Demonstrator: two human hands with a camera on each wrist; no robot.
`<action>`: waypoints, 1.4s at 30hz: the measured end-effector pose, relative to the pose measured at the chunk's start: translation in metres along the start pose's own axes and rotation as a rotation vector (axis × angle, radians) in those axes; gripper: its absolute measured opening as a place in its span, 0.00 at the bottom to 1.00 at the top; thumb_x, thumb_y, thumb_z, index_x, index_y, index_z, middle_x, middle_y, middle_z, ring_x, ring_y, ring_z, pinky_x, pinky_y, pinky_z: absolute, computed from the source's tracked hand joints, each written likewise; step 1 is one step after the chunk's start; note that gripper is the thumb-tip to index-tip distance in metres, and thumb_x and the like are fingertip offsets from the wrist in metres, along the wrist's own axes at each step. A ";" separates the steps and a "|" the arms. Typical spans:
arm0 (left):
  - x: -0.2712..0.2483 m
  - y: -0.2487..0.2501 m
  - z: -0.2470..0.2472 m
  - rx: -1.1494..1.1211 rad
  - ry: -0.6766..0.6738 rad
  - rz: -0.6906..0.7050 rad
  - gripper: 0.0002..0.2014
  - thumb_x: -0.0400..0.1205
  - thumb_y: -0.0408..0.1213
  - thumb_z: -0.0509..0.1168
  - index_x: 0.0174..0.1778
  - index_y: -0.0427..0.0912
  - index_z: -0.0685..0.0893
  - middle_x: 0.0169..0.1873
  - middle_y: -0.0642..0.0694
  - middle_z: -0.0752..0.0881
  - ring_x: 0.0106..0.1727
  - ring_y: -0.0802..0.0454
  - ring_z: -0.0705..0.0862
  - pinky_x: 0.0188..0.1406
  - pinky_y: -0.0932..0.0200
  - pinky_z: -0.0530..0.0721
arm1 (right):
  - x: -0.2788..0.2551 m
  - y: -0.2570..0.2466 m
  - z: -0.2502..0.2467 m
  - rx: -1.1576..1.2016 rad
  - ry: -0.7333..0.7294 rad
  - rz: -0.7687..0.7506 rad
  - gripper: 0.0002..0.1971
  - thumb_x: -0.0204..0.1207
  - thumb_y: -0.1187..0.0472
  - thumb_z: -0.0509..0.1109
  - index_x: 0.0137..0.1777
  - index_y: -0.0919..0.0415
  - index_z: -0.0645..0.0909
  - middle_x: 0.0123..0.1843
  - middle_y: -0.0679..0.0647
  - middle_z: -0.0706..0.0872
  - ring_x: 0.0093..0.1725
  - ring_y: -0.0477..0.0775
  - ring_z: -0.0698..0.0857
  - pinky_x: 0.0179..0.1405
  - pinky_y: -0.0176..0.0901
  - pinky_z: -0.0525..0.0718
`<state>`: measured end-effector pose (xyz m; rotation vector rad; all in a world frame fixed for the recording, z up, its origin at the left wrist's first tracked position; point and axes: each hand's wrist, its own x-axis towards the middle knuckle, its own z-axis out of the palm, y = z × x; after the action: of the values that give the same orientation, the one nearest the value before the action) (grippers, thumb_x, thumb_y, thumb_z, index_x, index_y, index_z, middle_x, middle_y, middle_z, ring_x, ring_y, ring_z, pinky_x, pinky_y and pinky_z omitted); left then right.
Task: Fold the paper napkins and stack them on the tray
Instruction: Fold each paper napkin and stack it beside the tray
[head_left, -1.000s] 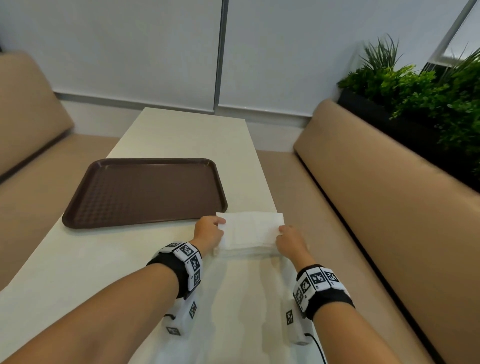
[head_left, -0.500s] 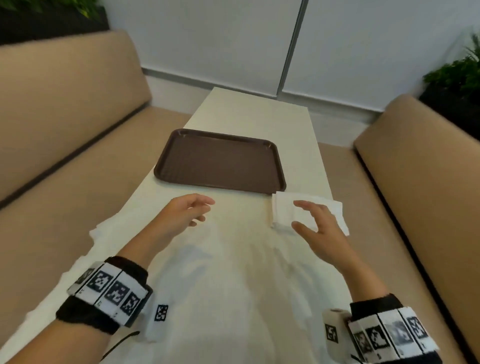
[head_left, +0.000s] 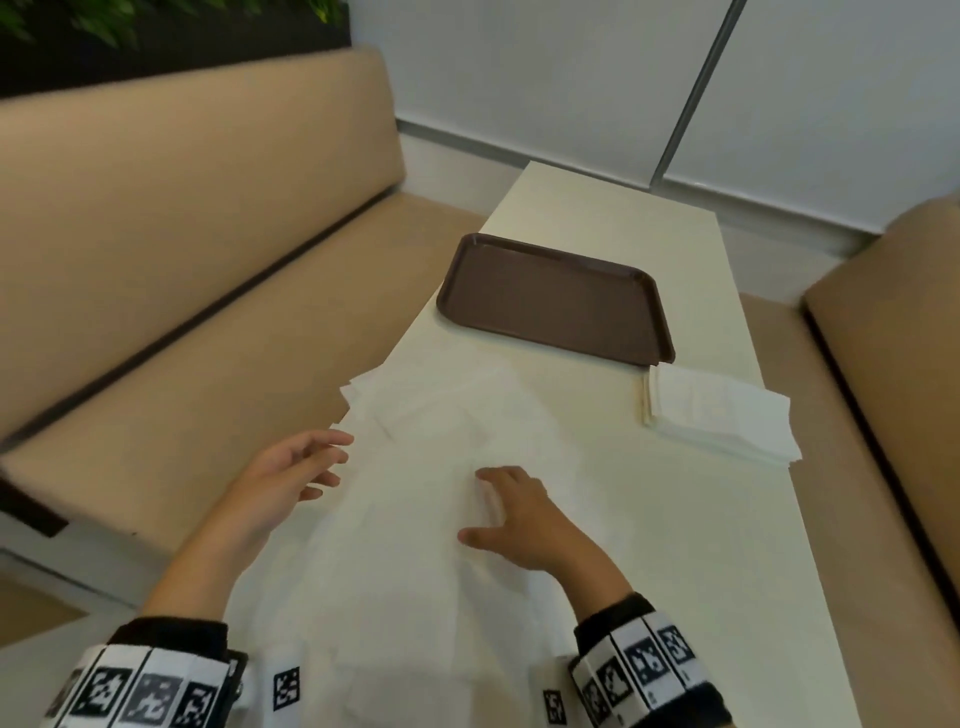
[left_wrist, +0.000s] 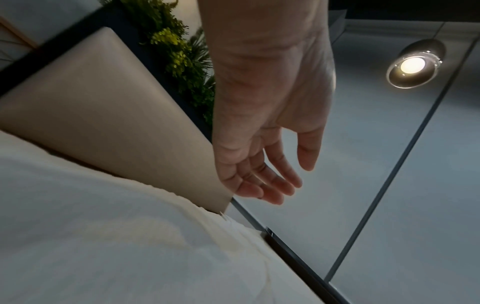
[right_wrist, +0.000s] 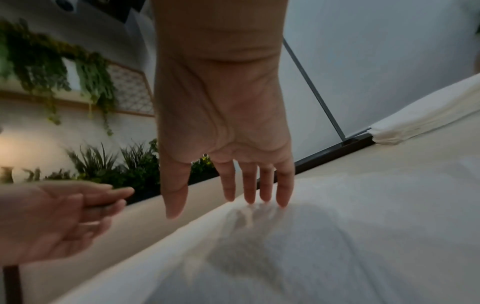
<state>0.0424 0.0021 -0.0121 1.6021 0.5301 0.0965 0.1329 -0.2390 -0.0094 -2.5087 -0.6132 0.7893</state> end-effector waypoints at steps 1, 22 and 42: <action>-0.002 -0.002 -0.003 -0.015 0.007 0.002 0.09 0.84 0.32 0.61 0.52 0.46 0.86 0.45 0.47 0.84 0.44 0.49 0.82 0.47 0.56 0.76 | 0.006 -0.002 0.002 -0.052 0.016 0.017 0.41 0.74 0.46 0.73 0.82 0.52 0.56 0.83 0.50 0.57 0.81 0.55 0.56 0.77 0.52 0.63; -0.014 0.011 0.028 -0.435 -0.395 0.023 0.47 0.53 0.73 0.74 0.68 0.56 0.78 0.66 0.50 0.84 0.70 0.49 0.80 0.64 0.56 0.81 | -0.071 -0.040 -0.093 0.804 0.518 -0.300 0.05 0.78 0.59 0.71 0.46 0.61 0.82 0.33 0.57 0.87 0.33 0.49 0.85 0.30 0.38 0.83; -0.023 0.090 0.101 -0.218 -0.653 0.192 0.34 0.52 0.57 0.83 0.52 0.46 0.91 0.54 0.44 0.90 0.56 0.48 0.89 0.46 0.64 0.86 | -0.138 0.064 -0.105 0.943 0.635 -0.311 0.15 0.63 0.50 0.81 0.48 0.54 0.89 0.48 0.60 0.92 0.48 0.56 0.90 0.45 0.41 0.87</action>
<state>0.0844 -0.1005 0.0685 1.3652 -0.1373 -0.2151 0.1129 -0.3917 0.0934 -1.5842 -0.2788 0.0713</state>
